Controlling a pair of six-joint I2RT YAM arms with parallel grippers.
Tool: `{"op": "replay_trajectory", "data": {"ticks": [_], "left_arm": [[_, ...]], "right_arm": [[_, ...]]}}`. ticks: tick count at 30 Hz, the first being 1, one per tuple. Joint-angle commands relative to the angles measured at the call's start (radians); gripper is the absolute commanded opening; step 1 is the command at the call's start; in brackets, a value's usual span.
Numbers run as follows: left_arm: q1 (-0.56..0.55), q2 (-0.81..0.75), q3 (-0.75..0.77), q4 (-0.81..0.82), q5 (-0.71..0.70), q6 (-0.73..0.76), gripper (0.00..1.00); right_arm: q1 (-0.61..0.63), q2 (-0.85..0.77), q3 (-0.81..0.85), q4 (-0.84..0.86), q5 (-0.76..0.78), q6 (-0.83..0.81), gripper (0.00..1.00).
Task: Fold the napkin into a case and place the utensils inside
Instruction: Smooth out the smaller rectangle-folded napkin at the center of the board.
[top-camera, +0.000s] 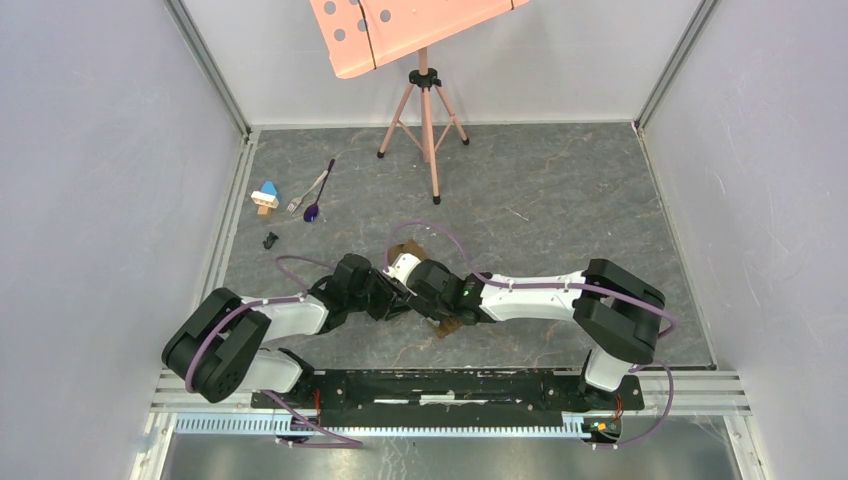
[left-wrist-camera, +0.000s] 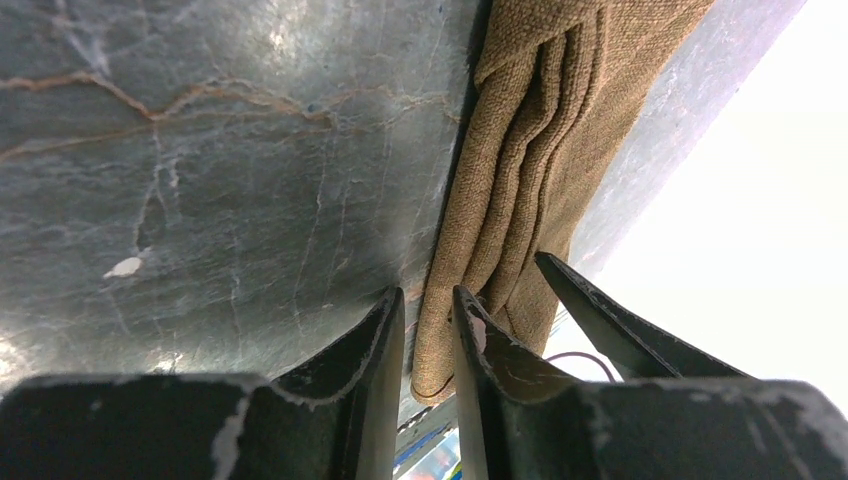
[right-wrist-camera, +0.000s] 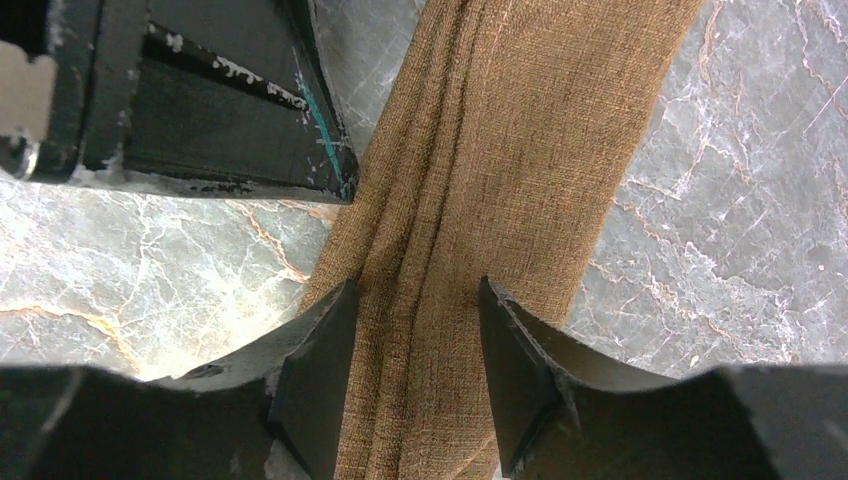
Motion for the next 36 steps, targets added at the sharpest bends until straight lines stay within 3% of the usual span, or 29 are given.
{"op": "replay_trajectory", "data": {"ticks": [1, 11, 14, 22, 27, 32, 36], "left_arm": [[-0.011, 0.015, -0.021, 0.003, -0.04, -0.053, 0.31], [-0.011, 0.023, -0.029, 0.003, -0.05, -0.052, 0.31], [-0.016, 0.026, -0.024, 0.003, -0.047, -0.052, 0.31], [-0.029, 0.029, -0.032, 0.003, -0.052, -0.062, 0.28], [-0.047, 0.049, -0.025, 0.008, -0.061, -0.066, 0.27], [-0.055, 0.09, -0.044, 0.067, -0.064, -0.09, 0.19], [-0.061, 0.112, -0.049, 0.096, -0.072, -0.101, 0.14]], "right_arm": [[0.008, 0.012, -0.005, 0.036, 0.002, 0.017, 0.56], [0.021, -0.035, -0.004, 0.03, 0.024, 0.02, 0.61], [0.02, -0.012, -0.006, 0.028, 0.05, 0.023, 0.58], [0.021, 0.017, -0.016, 0.056, 0.074, 0.025, 0.41], [0.021, -0.008, -0.001, 0.044, 0.077, 0.037, 0.21], [0.021, -0.05, 0.013, 0.037, 0.01, 0.071, 0.01], [0.021, -0.058, 0.013, 0.042, -0.042, 0.113, 0.0]]}}
